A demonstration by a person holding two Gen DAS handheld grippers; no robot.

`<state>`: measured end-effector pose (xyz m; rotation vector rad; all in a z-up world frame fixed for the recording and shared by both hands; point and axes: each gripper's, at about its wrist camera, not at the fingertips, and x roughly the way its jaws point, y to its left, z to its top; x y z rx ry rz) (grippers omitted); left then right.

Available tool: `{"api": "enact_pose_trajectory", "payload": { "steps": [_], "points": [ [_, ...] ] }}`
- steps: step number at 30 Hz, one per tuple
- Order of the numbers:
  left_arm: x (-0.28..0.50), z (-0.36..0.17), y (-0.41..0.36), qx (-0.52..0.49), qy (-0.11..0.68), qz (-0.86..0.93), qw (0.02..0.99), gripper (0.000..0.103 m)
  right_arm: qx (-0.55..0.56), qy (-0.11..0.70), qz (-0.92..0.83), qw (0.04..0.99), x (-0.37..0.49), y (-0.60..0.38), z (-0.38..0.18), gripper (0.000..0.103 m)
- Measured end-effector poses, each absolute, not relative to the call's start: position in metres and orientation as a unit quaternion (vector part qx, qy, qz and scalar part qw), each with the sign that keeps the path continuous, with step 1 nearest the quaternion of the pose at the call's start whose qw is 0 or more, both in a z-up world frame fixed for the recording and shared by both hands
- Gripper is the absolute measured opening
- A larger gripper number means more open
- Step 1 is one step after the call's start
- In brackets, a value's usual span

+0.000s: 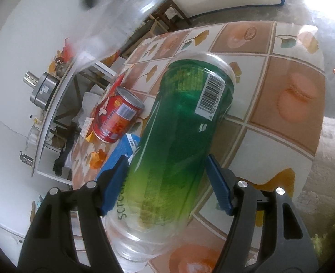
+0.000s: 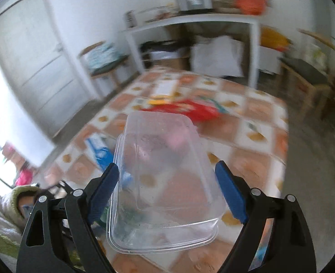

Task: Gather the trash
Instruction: 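Grasp the clear plastic box with the right tool and lift it off the red can, then carry the clear box and green bottle off the table toward the blue wastebasket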

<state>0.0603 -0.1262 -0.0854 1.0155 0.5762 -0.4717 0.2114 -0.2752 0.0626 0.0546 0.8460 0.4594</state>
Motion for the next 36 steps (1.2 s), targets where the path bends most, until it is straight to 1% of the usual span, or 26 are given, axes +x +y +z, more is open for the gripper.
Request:
{"api": "enact_pose_trajectory", "payload": {
  "steps": [4,8,12,17,23,28,36],
  "points": [
    [0.059,-0.086,-0.13,0.479,0.267,-0.214,0.809,0.067,0.036,0.435,0.149,0.887,0.195,-0.3,0.028,0.084],
    [0.051,-0.087,-0.134,0.484,0.263,-0.216,0.806,0.065,0.038,0.458,0.121,0.88,0.192,-0.303,-0.007,0.084],
    [0.045,-0.091,-0.138,0.504,0.26,-0.207,0.798,0.065,0.0,0.477,0.104,0.873,0.189,-0.289,-0.033,0.084],
    [0.047,-0.096,-0.143,0.512,0.26,-0.198,0.795,0.066,-0.042,0.489,0.103,0.865,0.186,-0.276,-0.045,0.084],
    [0.047,-0.095,-0.146,0.506,0.26,-0.187,0.801,0.066,-0.047,0.512,0.111,0.851,0.195,-0.272,-0.05,0.085],
    [0.04,-0.099,-0.148,0.525,0.244,-0.177,0.796,0.063,-0.054,0.531,0.115,0.838,0.204,-0.266,-0.06,0.087],
    [0.031,-0.096,-0.145,0.513,0.24,-0.172,0.806,0.058,-0.032,0.549,0.12,0.827,0.214,-0.268,-0.062,0.087]
  ]
}}
